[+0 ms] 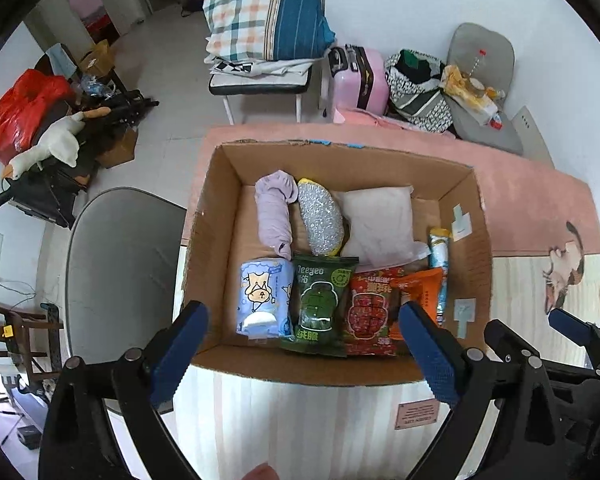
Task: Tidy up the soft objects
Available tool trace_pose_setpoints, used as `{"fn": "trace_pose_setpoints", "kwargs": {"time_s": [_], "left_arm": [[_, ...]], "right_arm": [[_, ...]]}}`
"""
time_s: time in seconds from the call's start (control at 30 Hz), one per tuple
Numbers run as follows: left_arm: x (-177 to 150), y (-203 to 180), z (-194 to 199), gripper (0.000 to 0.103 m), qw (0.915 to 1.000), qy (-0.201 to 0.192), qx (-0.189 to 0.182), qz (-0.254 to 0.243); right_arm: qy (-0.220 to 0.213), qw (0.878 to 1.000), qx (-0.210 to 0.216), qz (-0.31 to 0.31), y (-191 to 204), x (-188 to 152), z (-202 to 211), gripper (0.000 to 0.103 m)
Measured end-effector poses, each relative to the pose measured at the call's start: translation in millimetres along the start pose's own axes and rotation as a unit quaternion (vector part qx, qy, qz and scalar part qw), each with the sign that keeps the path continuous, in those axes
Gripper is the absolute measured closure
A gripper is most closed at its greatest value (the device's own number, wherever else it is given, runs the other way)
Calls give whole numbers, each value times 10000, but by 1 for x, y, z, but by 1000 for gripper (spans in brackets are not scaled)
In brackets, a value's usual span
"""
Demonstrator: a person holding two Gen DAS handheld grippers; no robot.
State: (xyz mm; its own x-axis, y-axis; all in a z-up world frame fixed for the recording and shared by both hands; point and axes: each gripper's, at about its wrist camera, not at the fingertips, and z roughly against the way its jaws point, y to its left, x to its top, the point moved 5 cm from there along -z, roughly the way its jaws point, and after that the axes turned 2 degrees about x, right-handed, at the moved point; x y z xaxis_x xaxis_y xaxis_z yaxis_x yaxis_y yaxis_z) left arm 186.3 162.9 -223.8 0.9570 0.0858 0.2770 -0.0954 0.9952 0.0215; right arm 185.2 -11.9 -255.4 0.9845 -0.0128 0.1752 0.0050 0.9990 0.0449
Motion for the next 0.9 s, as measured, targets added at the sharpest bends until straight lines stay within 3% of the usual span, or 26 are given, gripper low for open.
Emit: {"fn": "trace_pose_setpoints", "kwargs": {"time_s": [0.57, 0.9], "left_arm": [[-33, 7, 155, 5, 9949, -993, -158, 35], [-57, 4, 215, 5, 9900, -1395, -212, -29]], "right_arm": [[-1342, 9905, 61, 296, -4, -57, 190, 6], [-1766, 9836, 99, 353, -6, -87, 261, 6]]}}
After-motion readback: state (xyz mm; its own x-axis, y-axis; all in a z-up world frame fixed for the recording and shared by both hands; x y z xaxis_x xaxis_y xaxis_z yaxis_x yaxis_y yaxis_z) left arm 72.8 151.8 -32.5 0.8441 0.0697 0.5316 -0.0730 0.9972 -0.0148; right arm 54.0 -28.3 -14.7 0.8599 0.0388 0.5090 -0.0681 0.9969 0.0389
